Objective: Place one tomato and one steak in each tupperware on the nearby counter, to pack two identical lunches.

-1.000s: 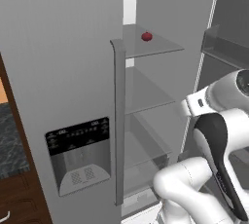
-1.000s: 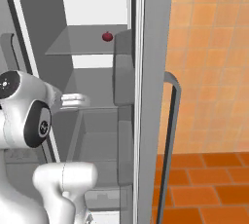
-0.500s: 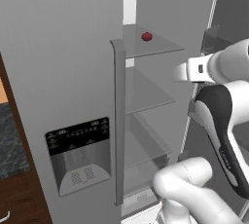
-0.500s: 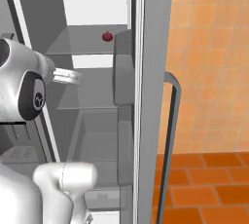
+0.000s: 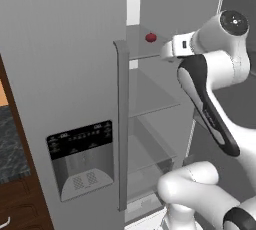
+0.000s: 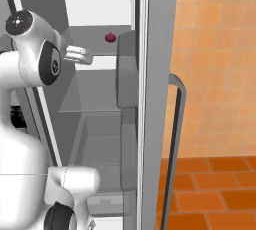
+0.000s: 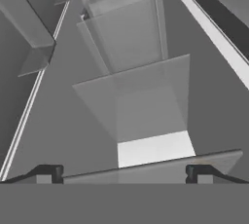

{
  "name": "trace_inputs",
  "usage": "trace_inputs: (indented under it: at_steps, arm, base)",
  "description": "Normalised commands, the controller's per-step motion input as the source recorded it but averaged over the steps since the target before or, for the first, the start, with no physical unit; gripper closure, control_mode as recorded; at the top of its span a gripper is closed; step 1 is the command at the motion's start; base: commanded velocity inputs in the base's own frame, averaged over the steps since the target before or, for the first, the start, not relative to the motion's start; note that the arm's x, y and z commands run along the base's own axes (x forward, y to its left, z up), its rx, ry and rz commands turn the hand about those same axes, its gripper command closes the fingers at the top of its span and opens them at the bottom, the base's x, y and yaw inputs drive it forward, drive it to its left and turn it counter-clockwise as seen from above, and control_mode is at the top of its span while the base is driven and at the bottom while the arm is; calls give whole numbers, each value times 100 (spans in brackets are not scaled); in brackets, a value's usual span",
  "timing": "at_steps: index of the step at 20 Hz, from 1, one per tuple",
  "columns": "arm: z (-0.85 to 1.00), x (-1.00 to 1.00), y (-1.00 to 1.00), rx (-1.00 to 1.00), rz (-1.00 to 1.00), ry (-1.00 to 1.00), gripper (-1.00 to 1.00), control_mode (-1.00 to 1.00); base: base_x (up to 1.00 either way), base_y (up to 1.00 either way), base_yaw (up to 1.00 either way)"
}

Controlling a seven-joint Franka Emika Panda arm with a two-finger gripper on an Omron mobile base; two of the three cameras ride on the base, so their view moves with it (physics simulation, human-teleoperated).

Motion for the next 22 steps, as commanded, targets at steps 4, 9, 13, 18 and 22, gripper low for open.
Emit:
trace_inputs:
  at_steps: [4, 9, 13, 18, 22]
  arm:
    - [0, 100, 0, 1, -3, 23, -100, -100]
    - [0, 100, 0, 1, -1, 30, -100, -100]
    - [-1, 100, -4, 0, 0, 17, -100, -100]
    - [-11, 100, -13, 0, 0, 5, -100, -100]
    - [-14, 100, -8, 0, 0, 0, -100, -100]
  base:
    - [0, 0, 0]
    - [0, 0, 0]
    - [0, 0, 0]
    - [0, 0, 0]
    - [0, 0, 0]
